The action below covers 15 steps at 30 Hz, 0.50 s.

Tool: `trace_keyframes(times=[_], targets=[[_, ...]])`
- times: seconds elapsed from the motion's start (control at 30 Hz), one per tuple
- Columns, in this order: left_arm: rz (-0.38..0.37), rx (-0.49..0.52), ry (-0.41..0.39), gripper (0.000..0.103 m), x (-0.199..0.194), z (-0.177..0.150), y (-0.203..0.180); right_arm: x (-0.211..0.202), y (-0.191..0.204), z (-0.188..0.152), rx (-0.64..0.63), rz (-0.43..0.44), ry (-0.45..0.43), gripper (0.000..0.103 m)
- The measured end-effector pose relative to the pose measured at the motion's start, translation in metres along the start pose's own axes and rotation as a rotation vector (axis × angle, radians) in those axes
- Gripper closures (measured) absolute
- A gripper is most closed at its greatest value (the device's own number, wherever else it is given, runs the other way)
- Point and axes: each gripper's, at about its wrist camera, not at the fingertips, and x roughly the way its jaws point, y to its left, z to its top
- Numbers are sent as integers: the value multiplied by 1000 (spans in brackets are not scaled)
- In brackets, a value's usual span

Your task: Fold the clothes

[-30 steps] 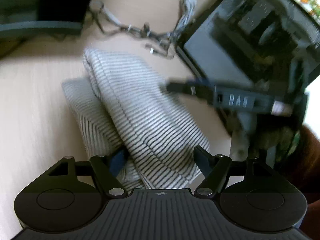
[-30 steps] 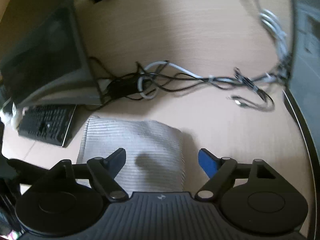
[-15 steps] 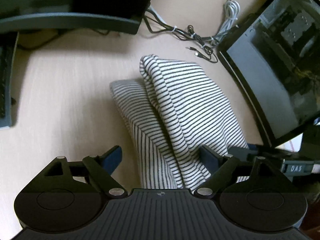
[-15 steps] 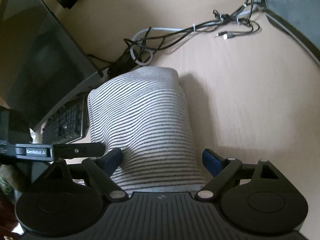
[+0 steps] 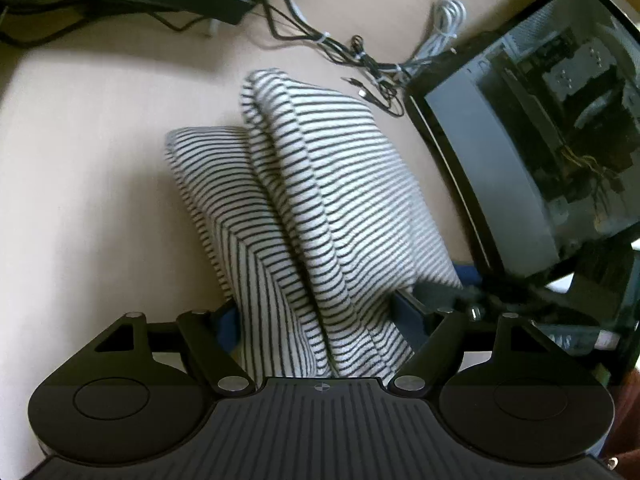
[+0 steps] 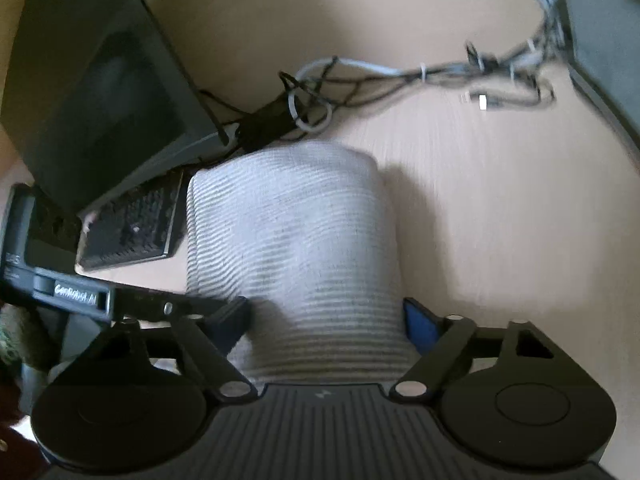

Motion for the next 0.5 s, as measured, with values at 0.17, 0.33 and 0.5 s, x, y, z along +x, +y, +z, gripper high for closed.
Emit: trace_keyframes(times=[0.17,0.33,0.5], targets=[[1,17,-10,22,6,0,-10,-4,11,17,-131,-75,-28,27],[63,61,-53,16,-17,-3,-11,-13,34,13,-255,-91,-90,18],[123,49,-118,10,-43,-3,-1,-13,51,3,-253,-49,-149,17]])
